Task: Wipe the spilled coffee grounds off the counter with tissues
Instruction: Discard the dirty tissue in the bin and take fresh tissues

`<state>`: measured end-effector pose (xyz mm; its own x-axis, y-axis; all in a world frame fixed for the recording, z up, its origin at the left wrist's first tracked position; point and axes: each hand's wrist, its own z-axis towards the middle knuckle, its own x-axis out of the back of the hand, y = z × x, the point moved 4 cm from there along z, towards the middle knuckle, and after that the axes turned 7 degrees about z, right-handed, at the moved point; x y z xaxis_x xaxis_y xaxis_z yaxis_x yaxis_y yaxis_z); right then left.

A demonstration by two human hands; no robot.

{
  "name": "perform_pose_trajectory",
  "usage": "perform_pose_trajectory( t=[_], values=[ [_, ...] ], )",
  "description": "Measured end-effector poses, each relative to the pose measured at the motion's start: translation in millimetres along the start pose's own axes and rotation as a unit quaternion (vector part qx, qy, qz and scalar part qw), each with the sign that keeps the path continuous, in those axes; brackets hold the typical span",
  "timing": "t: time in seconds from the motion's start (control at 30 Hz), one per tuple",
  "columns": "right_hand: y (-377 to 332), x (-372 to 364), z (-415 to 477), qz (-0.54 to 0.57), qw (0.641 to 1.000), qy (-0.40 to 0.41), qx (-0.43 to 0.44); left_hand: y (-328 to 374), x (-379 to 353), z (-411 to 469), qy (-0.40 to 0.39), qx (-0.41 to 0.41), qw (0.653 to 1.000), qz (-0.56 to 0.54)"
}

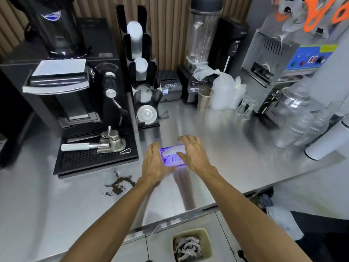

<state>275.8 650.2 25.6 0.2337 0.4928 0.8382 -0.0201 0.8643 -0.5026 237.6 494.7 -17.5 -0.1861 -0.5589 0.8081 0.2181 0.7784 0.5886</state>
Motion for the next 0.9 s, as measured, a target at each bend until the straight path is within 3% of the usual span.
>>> perform_pose_trajectory(
  t=[0.17,0.63,0.73,0.83,0.9],
  values=[
    [-1.1,-19.0,38.7,-0.014,0.997,-0.081,-0.011,-13.3,-14.5,32.5,-0.096,-0.027,0.995,0.028],
    [-43.3,80.8,57.8,0.134,0.987,0.031,0.081,-10.4,-13.4,39.9,-0.049,-0.057,0.997,0.000],
    [-48.8,92.5,52.0,0.197,0.978,0.032,0.066,1.8,2.0,31.2,-0.052,-0.004,0.984,-0.168],
    [-45.4,95.6,48.2,0.266,0.963,0.037,0.029,17.4,27.5,18.7,-0.036,0.013,0.931,-0.362],
    [-38.3,95.0,44.6,0.312,0.949,0.045,0.000,24.8,45.9,6.4,-0.009,0.008,0.908,-0.418]
  ],
)
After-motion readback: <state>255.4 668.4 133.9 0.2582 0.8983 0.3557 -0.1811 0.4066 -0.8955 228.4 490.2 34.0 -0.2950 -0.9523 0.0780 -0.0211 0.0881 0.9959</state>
